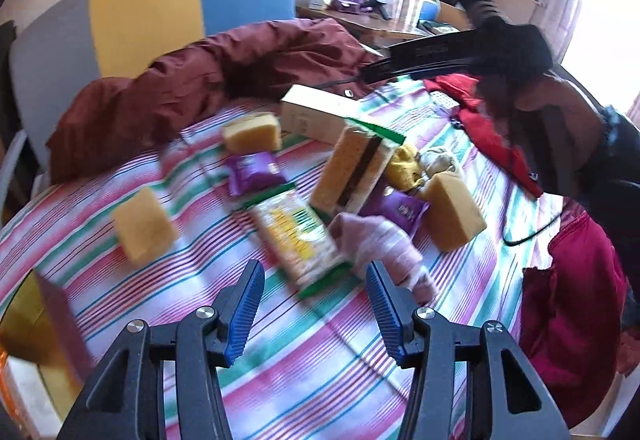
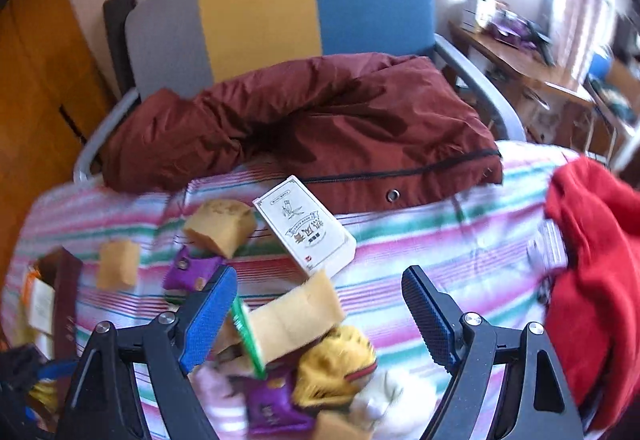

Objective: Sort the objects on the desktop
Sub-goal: 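Grasp the white printed box with the right gripper while the left grasps the cracker packet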

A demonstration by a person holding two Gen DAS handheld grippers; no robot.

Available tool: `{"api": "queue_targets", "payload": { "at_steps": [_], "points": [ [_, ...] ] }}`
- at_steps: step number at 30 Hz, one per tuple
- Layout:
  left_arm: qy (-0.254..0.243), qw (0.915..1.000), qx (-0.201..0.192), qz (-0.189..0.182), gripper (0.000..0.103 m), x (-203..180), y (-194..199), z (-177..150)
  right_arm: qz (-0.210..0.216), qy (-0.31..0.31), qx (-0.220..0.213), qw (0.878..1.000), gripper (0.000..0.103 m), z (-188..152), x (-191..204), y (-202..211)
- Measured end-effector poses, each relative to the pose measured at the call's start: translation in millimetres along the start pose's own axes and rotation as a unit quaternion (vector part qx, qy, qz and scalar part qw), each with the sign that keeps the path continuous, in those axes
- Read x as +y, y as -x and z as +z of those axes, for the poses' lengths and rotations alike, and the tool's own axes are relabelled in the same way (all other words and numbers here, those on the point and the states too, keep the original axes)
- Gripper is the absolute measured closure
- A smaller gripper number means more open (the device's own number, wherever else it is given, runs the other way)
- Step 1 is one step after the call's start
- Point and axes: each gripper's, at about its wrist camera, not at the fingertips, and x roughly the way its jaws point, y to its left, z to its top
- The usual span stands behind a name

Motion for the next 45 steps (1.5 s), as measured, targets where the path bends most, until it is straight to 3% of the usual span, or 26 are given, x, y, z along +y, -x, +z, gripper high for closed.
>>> {"api": "queue_targets", "payload": {
  "at_steps": [6, 12, 13, 15, 25, 38, 45],
  "points": [
    [-0.01, 0.9993, 0.014, -0.033, 0.048, -2.8, -21.6, 7.5, 0.02, 0.08, 0.048, 0.995, 0.018, 22.1, 20.9, -53.4],
    [-0.026, 0.9982, 0.019, -0.051, 0.043, -4.5, -36.6, 16.8, -0.007, 0.127, 0.077, 0.989, 0.018, 30.7, 33.2, -95.0],
    [-0.028, 0.9982, 0.019, -0.05, 0.043, -5.0, -39.3, 18.8, -0.013, 0.128, 0.08, 0.988, 0.02, 30.2, 32.9, -98.8],
    [-0.033, 0.998, 0.021, -0.05, 0.043, -5.4, -45.1, 23.8, -0.014, 0.128, 0.088, 0.988, 0.043, 27.5, 30.8, -103.7],
    [-0.091, 0.9936, 0.026, -0.062, 0.036, -15.4, -81.1, 51.7, 0.024, 0.068, 0.047, 0.996, 0.046, 14.5, 4.7, -82.4],
    [-0.102, 0.9908, 0.04, -0.079, 0.035, -23.5, -123.2, 68.3, 0.031, 0.059, 0.03, 0.997, 0.047, 24.1, -0.3, -74.8],
    [-0.109, 0.9904, 0.029, -0.08, 0.05, -25.3, -124.3, 64.1, 0.029, 0.057, 0.023, 0.998, 0.047, 24.0, -0.6, -73.1]
  ]
}}
